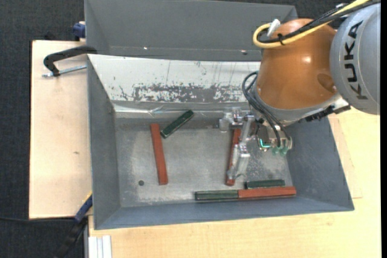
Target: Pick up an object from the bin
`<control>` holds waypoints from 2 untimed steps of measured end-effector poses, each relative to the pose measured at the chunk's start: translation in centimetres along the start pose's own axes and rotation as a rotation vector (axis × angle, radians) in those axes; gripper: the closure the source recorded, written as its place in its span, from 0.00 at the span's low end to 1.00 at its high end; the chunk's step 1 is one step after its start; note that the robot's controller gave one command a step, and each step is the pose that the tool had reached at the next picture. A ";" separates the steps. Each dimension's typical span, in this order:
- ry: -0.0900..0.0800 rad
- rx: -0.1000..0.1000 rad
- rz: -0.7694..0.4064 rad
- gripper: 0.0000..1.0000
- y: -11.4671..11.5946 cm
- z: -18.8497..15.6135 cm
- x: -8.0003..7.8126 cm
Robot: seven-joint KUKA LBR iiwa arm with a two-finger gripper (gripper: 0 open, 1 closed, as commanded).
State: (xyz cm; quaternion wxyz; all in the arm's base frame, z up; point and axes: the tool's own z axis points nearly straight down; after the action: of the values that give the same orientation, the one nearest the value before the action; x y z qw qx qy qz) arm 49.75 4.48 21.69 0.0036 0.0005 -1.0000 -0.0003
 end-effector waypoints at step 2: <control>-0.014 -0.001 -0.083 0.00 -0.4 1.5 -0.3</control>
Offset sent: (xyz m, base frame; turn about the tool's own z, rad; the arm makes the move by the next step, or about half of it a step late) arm 0.0046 -0.0319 -0.1145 -0.4357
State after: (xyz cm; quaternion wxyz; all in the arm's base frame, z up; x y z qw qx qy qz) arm 50.08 4.07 20.21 -0.0036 0.0421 -0.9991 -0.0007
